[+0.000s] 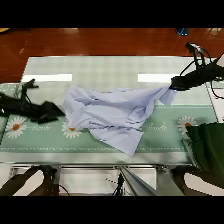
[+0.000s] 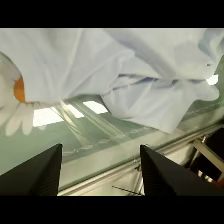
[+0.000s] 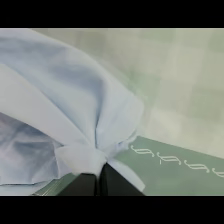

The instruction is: Fold the shirts.

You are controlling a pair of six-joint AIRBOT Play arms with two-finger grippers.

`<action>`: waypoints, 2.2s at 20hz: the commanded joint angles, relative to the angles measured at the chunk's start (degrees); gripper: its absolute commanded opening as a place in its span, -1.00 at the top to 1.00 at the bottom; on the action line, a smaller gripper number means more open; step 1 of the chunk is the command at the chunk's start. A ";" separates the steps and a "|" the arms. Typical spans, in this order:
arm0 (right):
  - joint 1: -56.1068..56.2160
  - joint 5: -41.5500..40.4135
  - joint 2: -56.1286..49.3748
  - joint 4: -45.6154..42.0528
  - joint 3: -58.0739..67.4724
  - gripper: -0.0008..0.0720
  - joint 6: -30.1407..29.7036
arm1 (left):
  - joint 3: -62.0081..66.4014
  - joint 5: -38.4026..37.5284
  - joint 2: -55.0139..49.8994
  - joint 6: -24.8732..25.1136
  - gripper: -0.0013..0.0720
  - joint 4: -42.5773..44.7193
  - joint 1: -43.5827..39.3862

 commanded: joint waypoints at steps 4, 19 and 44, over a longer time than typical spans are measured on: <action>0.04 0.31 0.07 -0.76 0.00 0.91 -0.26 | -19.76 11.08 3.98 1.36 -0.56 -12.44 -3.21; 0.04 -0.55 0.07 -0.79 0.00 0.90 -0.26 | -13.57 30.47 -20.35 7.15 -0.55 -32.35 -29.27; 0.04 -11.10 35.41 -14.12 13.84 0.91 5.35 | 52.11 -1.49 21.22 -0.42 0.91 -32.02 18.43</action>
